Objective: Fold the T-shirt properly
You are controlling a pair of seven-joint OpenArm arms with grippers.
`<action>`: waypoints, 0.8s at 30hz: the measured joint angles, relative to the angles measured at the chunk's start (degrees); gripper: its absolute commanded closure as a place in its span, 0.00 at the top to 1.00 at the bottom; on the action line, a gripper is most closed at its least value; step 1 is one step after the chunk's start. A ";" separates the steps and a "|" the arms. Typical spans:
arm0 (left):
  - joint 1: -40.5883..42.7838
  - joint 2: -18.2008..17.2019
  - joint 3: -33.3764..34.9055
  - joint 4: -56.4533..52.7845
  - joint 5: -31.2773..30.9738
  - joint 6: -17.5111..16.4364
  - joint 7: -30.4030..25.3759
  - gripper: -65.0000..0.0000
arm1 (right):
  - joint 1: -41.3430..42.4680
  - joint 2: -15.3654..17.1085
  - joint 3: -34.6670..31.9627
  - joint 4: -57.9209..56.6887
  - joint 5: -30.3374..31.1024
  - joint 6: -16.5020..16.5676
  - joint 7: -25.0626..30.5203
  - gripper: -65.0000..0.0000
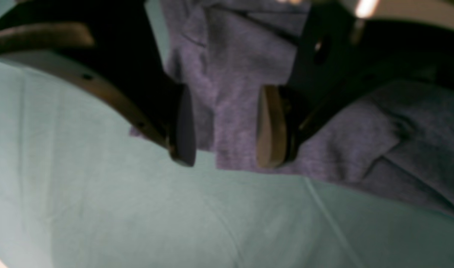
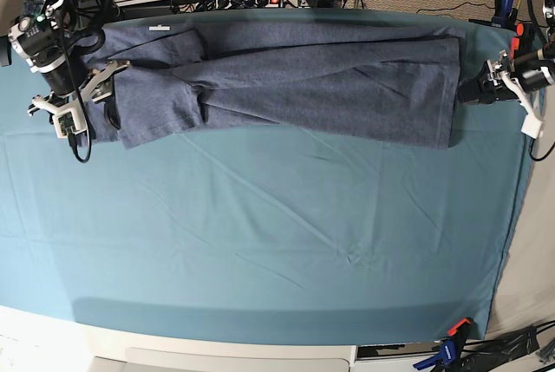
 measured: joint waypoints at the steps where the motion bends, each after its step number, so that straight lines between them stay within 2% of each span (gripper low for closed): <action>1: 0.22 0.00 0.00 0.00 -0.04 0.94 0.00 0.60 | 0.00 -0.55 0.02 0.00 0.02 0.00 0.02 0.43; 5: 1.36 -0.13 1.33 0.07 -1.42 0.94 -0.39 0.60 | 0.00 -1.66 0.02 0.00 0.00 0.00 0.02 0.43; 13: -0.04 0.87 10.60 0.76 -4.87 0.87 -2.21 0.60 | 0.00 -2.05 0.02 0.00 -0.04 0.00 0.00 0.43; 18: -0.17 1.44 11.28 2.03 -4.48 0.74 -1.92 0.58 | 0.00 -2.05 0.02 0.00 -0.02 0.00 0.00 0.42; 20: -0.13 1.44 11.30 2.95 -3.72 0.74 -1.51 0.46 | 0.00 -2.05 0.02 0.00 -0.02 0.00 0.00 0.42; 21: -0.04 1.44 11.41 3.41 -2.75 0.68 -0.96 0.35 | 0.00 -2.05 0.02 0.00 -0.02 0.00 0.00 0.42; 23: 0.37 1.42 11.67 4.59 -0.35 -0.33 0.28 0.02 | 0.00 -2.05 0.02 0.00 -0.04 0.00 -0.02 0.42; 24: 0.61 1.42 11.89 5.16 0.37 -0.46 0.52 0.00 | 0.00 -2.05 0.02 0.00 0.00 0.00 0.00 0.42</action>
